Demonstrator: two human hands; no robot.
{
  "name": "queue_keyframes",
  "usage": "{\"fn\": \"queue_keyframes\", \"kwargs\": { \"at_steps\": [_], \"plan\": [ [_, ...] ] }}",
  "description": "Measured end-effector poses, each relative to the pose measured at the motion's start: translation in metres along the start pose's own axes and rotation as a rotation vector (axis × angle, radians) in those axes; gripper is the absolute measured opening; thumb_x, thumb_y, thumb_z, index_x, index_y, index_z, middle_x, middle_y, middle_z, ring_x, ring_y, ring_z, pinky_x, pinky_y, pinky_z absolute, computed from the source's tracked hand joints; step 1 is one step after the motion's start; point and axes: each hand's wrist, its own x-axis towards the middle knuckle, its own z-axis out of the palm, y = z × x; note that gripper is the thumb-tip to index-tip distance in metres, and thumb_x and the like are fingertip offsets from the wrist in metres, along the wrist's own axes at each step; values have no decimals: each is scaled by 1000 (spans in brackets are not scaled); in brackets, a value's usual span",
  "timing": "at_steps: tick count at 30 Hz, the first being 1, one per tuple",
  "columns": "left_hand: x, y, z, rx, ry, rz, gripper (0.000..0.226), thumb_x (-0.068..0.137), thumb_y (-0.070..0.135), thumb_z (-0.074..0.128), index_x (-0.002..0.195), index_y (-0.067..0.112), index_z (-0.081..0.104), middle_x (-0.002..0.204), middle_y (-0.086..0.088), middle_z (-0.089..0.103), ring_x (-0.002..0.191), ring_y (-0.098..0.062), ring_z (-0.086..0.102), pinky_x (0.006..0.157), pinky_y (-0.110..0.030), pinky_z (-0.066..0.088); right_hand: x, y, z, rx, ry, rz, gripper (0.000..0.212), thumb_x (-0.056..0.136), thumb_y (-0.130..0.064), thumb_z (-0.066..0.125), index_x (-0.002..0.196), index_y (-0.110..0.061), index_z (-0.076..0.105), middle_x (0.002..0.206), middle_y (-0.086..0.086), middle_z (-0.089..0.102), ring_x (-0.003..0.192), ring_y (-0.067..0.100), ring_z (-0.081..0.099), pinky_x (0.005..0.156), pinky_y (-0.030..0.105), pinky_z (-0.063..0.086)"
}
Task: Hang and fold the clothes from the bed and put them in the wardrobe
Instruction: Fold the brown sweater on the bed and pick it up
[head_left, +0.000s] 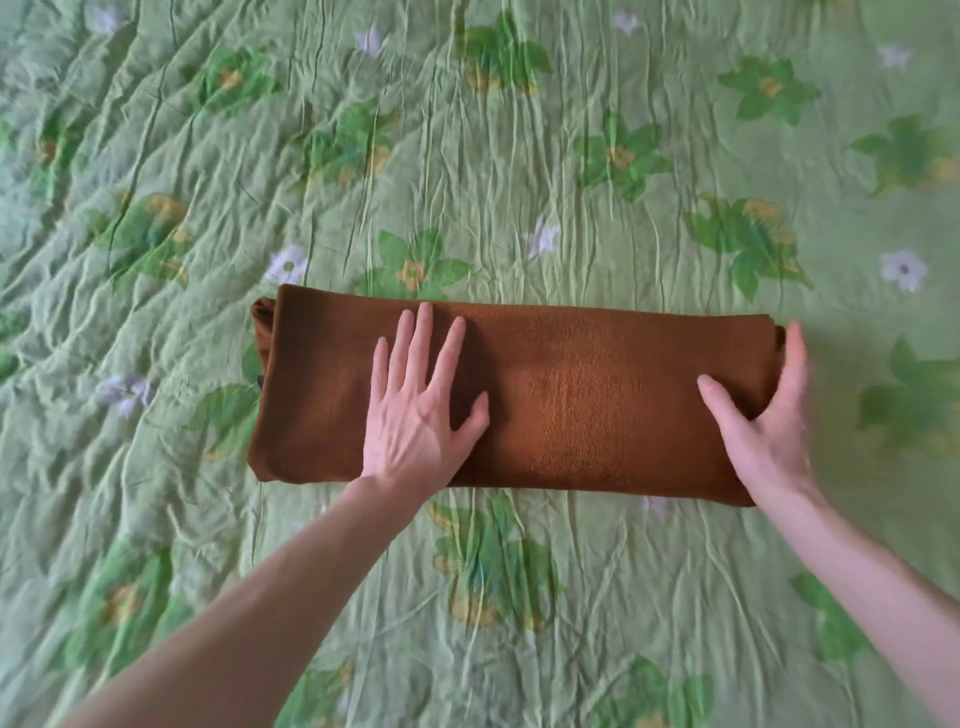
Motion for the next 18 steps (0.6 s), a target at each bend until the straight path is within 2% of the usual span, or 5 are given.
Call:
{"fn": "queue_keyframes", "kwargs": {
  "at_steps": [3,7,12,15,18],
  "plan": [
    [-9,30,-1,-239,20,172,66,100,12,58,162,13,36,172,-8,25,162,-22,15,129,-49,24,-2,-7,-14,336,90,258,106,72,-46,90,157,-45,28,151,-12,50,135,12,55,117,43,40],
    [-22,49,11,-119,-138,324,57,107,38,43,161,22,39,174,-2,22,163,-20,6,132,-50,10,-9,-28,-25,221,-126,402,84,69,-38,93,142,-23,54,121,-3,69,118,24,65,100,37,49],
    [-14,55,-5,-308,-243,161,53,102,39,56,154,28,50,170,3,31,162,-16,12,132,-46,11,-42,-89,-36,23,-71,143,80,85,-21,85,148,-21,36,121,-3,59,95,11,61,77,17,45],
    [-11,73,-35,-639,-235,-49,46,103,49,50,142,29,64,149,11,57,143,-10,42,121,-40,36,-72,-135,-31,-180,-35,-107,75,91,-25,78,151,-25,33,107,-7,55,82,14,53,65,25,36],
    [-5,83,-76,-1116,-272,-305,45,108,54,43,138,30,65,128,11,70,118,-3,64,104,-34,51,-94,-178,-13,-262,-46,-290,70,94,-27,73,153,-23,36,96,-18,50,75,9,48,52,15,31]
  ]
}}
